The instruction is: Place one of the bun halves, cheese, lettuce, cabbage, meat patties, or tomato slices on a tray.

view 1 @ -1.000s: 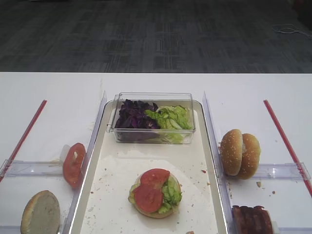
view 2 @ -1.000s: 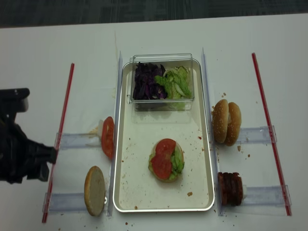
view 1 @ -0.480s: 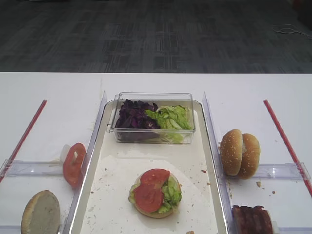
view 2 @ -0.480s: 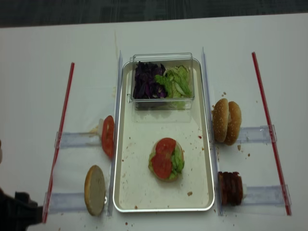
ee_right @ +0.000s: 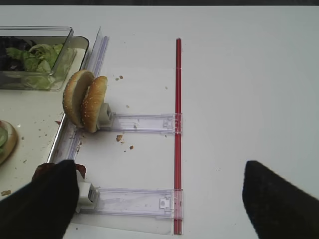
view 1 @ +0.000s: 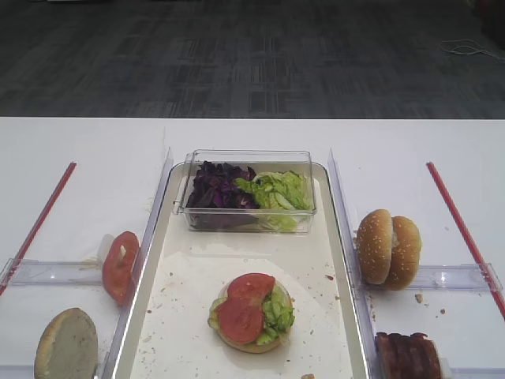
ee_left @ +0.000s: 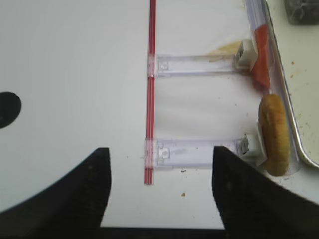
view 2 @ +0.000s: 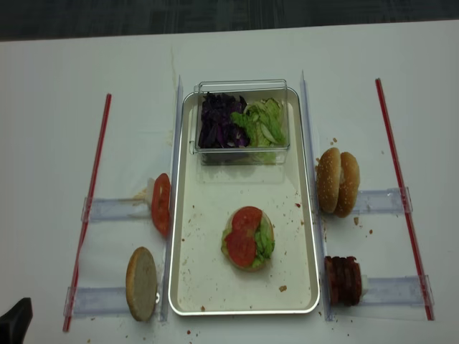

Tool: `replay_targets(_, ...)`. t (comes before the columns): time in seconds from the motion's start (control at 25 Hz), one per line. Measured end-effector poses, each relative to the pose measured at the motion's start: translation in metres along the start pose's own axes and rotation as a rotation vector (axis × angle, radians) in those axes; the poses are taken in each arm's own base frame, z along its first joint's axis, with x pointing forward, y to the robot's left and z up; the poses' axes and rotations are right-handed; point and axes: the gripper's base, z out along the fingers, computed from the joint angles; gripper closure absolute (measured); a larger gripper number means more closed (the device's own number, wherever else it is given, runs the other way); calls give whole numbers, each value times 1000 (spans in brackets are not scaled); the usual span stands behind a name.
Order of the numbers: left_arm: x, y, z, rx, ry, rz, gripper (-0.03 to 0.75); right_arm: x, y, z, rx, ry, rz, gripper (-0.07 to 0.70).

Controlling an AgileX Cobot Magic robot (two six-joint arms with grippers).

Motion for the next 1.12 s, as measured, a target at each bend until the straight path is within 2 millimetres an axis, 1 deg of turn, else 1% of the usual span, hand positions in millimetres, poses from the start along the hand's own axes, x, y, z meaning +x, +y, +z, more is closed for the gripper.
replay_targets(0.16, 12, 1, -13, 5, -124, -5, 277, 0, 0, 0, 0, 0, 0, -58)
replay_targets(1.12, 14, 1, -14, 4, -130, -2, 277, 0, 0, 0, 0, 0, -2, -58)
